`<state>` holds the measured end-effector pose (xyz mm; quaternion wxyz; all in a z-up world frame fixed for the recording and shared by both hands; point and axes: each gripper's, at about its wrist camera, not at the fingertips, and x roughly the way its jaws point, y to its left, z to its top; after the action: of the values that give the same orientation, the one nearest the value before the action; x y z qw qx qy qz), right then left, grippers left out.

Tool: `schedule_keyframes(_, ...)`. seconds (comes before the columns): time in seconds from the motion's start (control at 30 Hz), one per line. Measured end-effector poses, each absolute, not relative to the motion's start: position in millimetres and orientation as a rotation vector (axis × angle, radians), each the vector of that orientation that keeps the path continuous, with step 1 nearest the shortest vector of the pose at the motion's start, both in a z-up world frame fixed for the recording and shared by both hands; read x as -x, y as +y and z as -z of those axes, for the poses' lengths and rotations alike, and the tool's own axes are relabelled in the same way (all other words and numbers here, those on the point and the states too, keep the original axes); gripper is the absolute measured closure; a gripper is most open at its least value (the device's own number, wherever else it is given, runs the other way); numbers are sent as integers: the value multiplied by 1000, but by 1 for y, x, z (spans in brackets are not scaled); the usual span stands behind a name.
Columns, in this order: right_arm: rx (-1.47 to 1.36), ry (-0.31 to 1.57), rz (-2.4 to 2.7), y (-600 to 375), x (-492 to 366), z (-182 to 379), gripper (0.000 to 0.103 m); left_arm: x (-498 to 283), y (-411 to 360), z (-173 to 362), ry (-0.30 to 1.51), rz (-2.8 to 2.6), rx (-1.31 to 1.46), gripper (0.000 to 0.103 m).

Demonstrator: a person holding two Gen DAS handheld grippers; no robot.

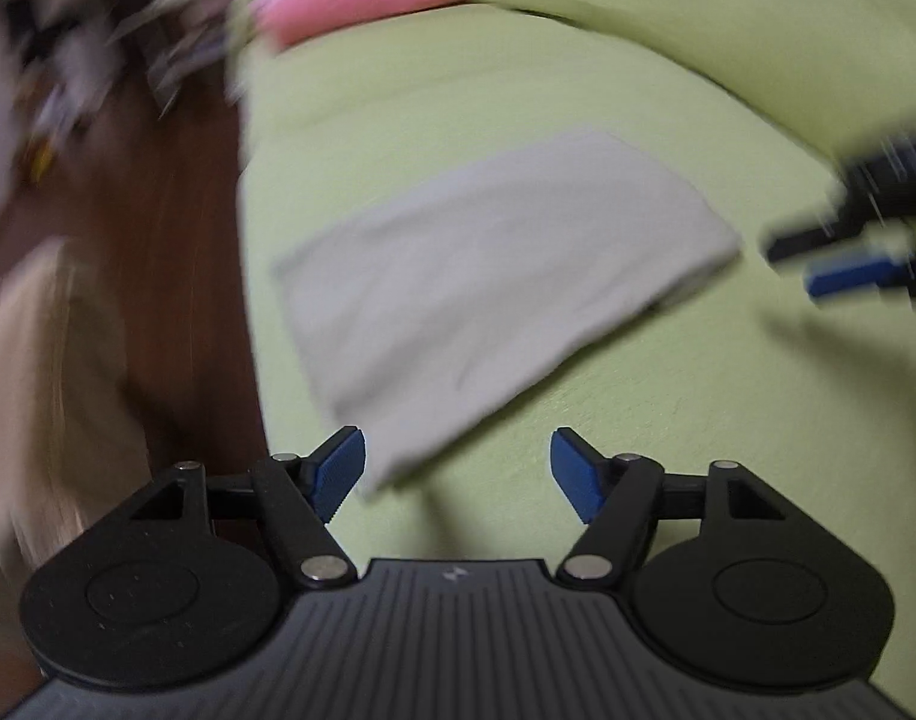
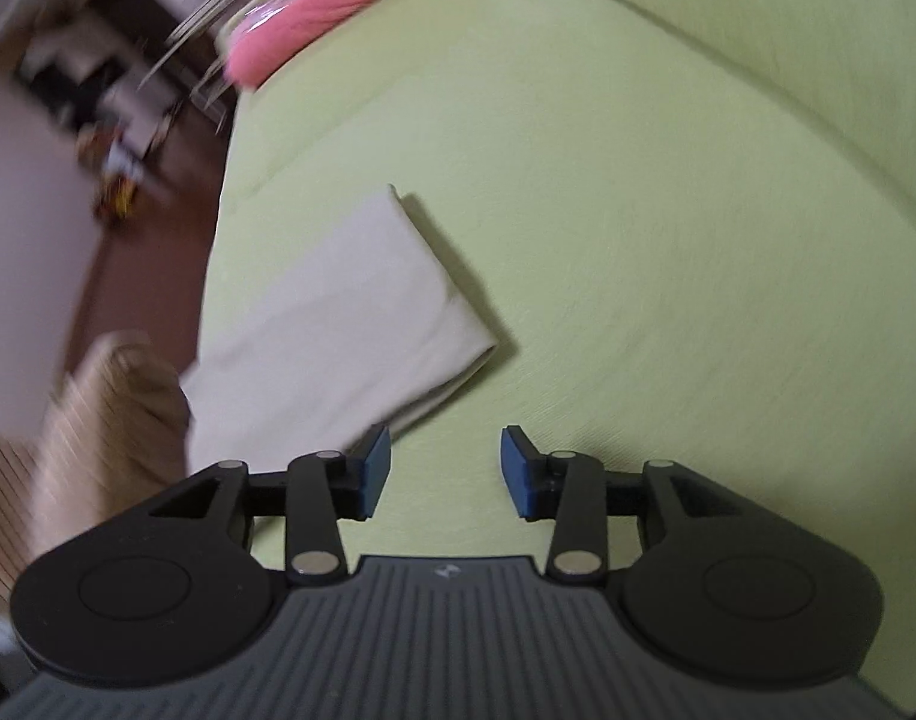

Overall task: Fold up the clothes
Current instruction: 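Grasp the folded edge with the left tool while the right tool grasps its other end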

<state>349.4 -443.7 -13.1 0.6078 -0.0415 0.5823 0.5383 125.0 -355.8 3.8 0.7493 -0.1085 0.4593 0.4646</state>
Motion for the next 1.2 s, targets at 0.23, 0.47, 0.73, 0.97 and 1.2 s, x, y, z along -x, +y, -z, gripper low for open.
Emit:
schedule_keyframes(0.23, -107, 1471, -1150, -439, -356, 43, 57, -127, -356, 25, 1140, -892, -101, 48)
schedule_keyframes(0.47, -77, 1478, -1152, -433, -350, 61, 53, -131, -385, 55, 1199, -799, -446, 50)
schedule_keyframes(0.73, -143, 1487, -1136, -425, -362, 62, 48, -135, -386, 87, 1209, -706, -631, 62)
schedule_keyframes(0.97, -259, 1513, -1102, -428, -367, 73, 44, -141, -381, 105, 1248, -685, -677, 102)
schedule_keyframes(1.2, -334, 1523, -1102, -423, -363, 86, 43, -140, -356, 78, 1208, -722, -437, 101)
